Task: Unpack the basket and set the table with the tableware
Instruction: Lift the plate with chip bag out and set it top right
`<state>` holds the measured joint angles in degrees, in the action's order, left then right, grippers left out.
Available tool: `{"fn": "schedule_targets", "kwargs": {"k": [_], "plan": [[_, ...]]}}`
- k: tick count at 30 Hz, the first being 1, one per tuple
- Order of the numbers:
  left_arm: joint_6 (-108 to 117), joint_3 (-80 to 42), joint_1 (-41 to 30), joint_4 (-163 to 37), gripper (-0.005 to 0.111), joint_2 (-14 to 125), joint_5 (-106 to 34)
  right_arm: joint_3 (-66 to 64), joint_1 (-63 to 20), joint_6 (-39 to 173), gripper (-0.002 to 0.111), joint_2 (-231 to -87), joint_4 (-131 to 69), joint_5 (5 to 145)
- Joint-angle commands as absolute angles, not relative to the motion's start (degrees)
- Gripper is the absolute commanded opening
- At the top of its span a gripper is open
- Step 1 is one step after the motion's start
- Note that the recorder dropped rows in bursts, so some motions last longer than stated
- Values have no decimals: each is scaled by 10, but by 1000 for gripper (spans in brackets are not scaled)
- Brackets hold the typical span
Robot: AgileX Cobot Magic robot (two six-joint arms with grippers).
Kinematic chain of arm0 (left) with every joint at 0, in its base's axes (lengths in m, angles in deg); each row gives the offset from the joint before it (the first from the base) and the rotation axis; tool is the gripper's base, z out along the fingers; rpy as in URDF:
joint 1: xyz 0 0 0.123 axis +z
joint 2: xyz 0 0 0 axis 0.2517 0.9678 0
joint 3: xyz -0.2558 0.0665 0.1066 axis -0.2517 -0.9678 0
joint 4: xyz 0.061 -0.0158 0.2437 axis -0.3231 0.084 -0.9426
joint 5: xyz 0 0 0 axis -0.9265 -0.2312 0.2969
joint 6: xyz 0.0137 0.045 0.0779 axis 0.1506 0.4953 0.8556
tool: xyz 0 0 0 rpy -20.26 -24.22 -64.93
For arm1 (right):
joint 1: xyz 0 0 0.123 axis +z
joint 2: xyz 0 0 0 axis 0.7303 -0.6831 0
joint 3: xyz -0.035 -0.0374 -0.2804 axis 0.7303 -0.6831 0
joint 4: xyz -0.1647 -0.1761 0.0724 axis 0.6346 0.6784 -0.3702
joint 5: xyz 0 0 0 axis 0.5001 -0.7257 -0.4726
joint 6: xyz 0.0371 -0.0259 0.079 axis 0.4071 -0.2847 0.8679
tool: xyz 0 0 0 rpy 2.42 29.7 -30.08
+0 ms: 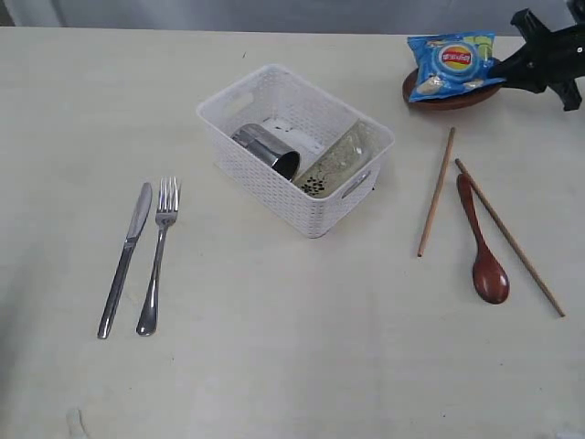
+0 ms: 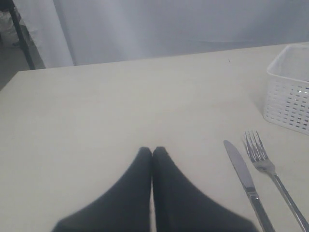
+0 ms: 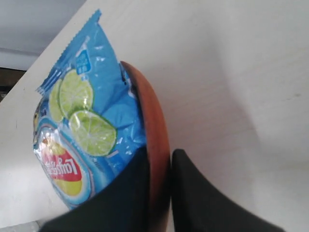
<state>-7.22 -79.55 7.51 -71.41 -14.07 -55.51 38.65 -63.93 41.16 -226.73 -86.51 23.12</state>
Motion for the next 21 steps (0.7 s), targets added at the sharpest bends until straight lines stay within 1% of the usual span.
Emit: {"fn": "schedule_targets", "kwargs": {"k": [1,3,6,8,21], "plan": [[-74,-797,72,-716,0,-142,-555,390,-651,394,8,-2270,-855,235],[-74,-797,72,-716,0,-142,-555,390,-652,394,20,-2271,-855,228],[-74,-797,72,-716,0,-142,-555,390,-650,393,42,-2271,-856,226],[-74,-797,72,-716,0,-142,-555,390,-645,393,49,-2271,-857,224],[-74,-797,72,-716,0,-142,-555,390,-628,393,49,-2271,-829,174]]}}
